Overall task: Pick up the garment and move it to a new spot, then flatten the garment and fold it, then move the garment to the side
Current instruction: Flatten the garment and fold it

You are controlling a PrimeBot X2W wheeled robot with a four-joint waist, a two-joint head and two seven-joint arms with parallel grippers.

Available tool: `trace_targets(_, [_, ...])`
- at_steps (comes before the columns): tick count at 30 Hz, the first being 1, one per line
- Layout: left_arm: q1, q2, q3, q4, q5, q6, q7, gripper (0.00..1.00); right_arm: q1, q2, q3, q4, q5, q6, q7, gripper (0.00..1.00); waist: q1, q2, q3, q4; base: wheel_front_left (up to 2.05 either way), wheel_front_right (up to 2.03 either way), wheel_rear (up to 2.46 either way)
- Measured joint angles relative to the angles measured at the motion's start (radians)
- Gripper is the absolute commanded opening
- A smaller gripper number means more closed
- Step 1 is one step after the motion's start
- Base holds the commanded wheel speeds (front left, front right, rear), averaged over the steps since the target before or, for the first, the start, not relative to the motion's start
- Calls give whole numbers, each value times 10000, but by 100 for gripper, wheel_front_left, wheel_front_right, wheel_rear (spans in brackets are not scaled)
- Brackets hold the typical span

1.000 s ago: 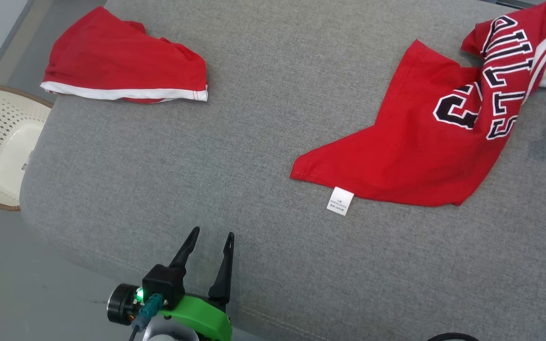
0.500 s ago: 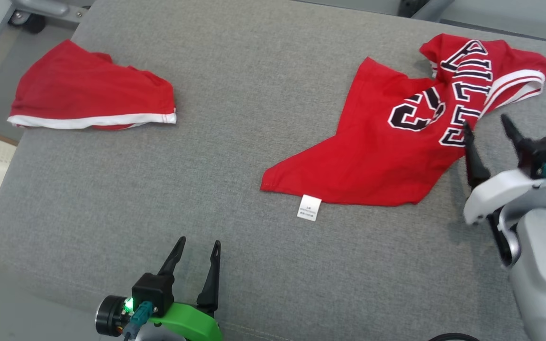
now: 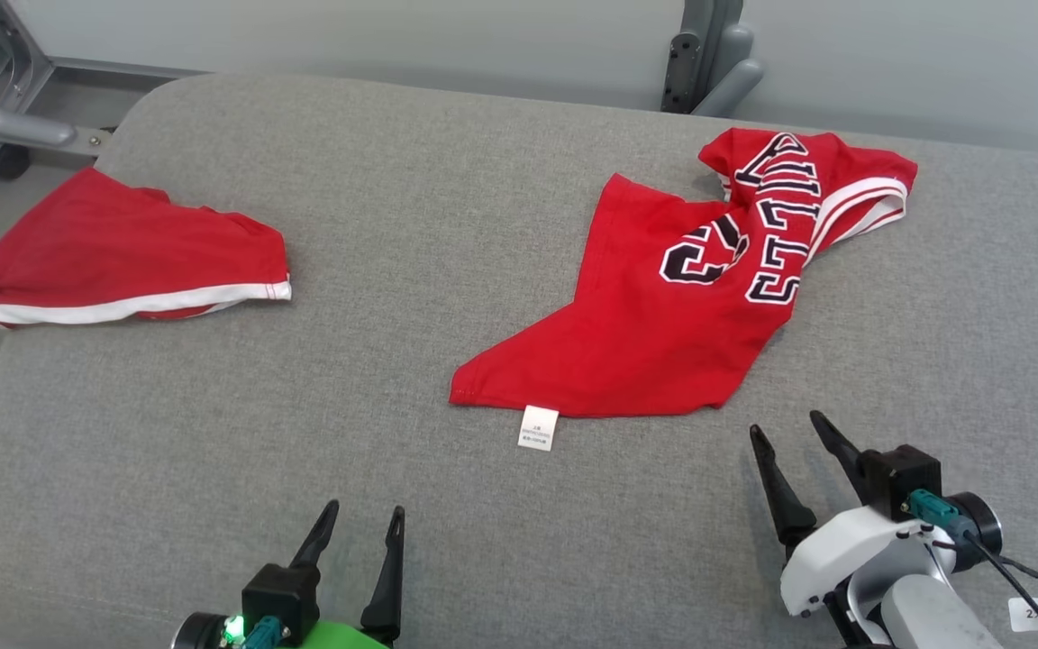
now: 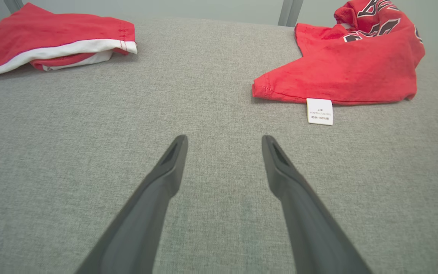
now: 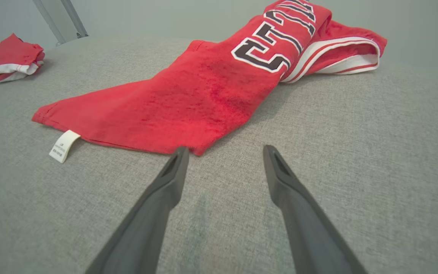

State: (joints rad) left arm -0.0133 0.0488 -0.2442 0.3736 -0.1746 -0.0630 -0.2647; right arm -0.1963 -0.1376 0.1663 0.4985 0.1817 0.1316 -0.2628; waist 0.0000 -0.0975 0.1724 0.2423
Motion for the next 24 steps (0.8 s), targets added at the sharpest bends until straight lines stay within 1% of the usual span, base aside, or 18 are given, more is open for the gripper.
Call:
trace_targets(4, [136, 0, 52, 29, 27, -77, 0, 100, 103, 40, 90, 65, 12, 0, 0, 100, 0, 0, -166, -55, 0, 0, 0])
trace_targets(9, [118, 0, -67, 17, 2, -92, 0, 100, 4, 29, 199, 343, -40, 0, 0, 100, 0, 0, -70, 128, 0, 0, 0])
trace_targets(13, [24, 0, -178, 15, -56, -105, 0, 100, -383, 23, 125, 729, -96, 0, -2, 100, 0, 0, 124, 443, 0, 0, 0])
trace_targets(17, [-19, 2, -205, 23, -113, -71, 0, 100, -801, 73, -163, 1448, -268, 0, -2, 100, 0, 0, 351, 935, 0, 0, 0])
trace_targets(18, [-44, 2, -203, 27, -123, -71, 0, 100, -884, 82, -226, 1666, -305, 0, -2, 98, 0, 0, 401, 1032, 0, 0, 0])
trace_targets(19, [-70, 2, -209, 25, -161, -69, 0, 100, -951, 96, -309, 1824, -357, 0, 0, 90, 0, 0, 451, 1126, 0, 0, 0])
trace_targets(20, [-90, 4, -215, 17, -171, -69, 0, 100, -1001, 104, -393, 1946, -399, 0, -2, 76, 0, 0, 503, 1222, 0, 0, 0])
trace_targets(21, [-95, 2, -219, 2, -180, -67, 0, 100, -1055, 115, -472, 2034, -458, 0, -15, 55, 0, 0, 555, 1309, 0, 0, 0])
trace_targets(22, [-97, 4, -213, -8, -201, -58, 0, 100, -1122, 128, -531, 2082, -476, 0, -29, 49, 0, 0, 611, 1386, 0, 0, 0])
trace_targets(23, [-100, 4, -217, -23, -238, -40, 0, 100, -1187, 142, -581, 2098, -523, 0, -29, 38, 0, 0, 676, 1452, 0, 0, 0])
trace_targets(24, [-107, 4, -219, -36, -253, -33, 0, 100, -1221, 153, -627, 2098, -546, 0, -29, 29, 0, 0, 737, 1506, 0, 0, 0])
